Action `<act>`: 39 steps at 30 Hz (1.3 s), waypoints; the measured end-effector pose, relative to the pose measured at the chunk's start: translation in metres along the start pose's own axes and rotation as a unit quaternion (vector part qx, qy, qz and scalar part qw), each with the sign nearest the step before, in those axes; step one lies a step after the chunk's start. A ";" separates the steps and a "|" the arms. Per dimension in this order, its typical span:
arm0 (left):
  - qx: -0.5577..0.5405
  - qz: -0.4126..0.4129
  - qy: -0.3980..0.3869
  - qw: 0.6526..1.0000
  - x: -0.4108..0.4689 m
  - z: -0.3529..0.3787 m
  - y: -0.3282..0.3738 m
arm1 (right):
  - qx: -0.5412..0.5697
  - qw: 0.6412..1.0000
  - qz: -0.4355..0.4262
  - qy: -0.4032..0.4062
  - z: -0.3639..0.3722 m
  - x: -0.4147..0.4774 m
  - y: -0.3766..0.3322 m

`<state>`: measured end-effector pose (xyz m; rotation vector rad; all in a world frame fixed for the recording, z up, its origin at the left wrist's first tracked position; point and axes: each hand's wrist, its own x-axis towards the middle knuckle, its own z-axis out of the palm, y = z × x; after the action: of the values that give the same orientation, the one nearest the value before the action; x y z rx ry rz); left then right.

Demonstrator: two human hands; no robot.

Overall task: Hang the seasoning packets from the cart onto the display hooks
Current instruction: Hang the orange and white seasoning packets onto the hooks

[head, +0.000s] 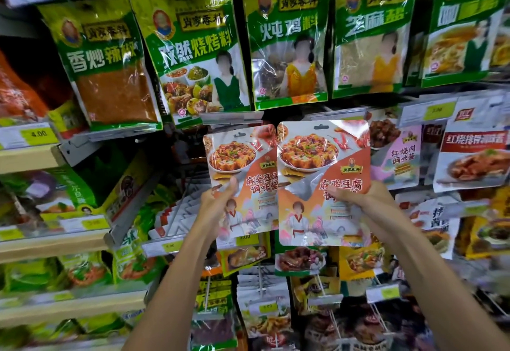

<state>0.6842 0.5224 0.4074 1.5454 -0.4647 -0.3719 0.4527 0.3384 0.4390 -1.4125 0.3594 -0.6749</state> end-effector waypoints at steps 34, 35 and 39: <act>0.112 0.199 0.140 0.963 -0.116 0.030 0.015 | 0.019 0.997 0.023 -0.072 0.053 -0.020 0.012; 0.088 0.187 0.108 0.972 -0.120 0.030 0.017 | 0.021 0.996 0.024 -0.083 0.059 -0.022 0.013; -0.012 0.133 0.011 0.991 -0.121 0.026 0.028 | 0.030 0.994 0.022 -0.104 0.070 -0.024 0.015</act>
<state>0.5658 0.5616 0.4279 1.4410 -0.6399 -0.1531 0.4802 0.4085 0.4307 -1.3995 0.2024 -0.4933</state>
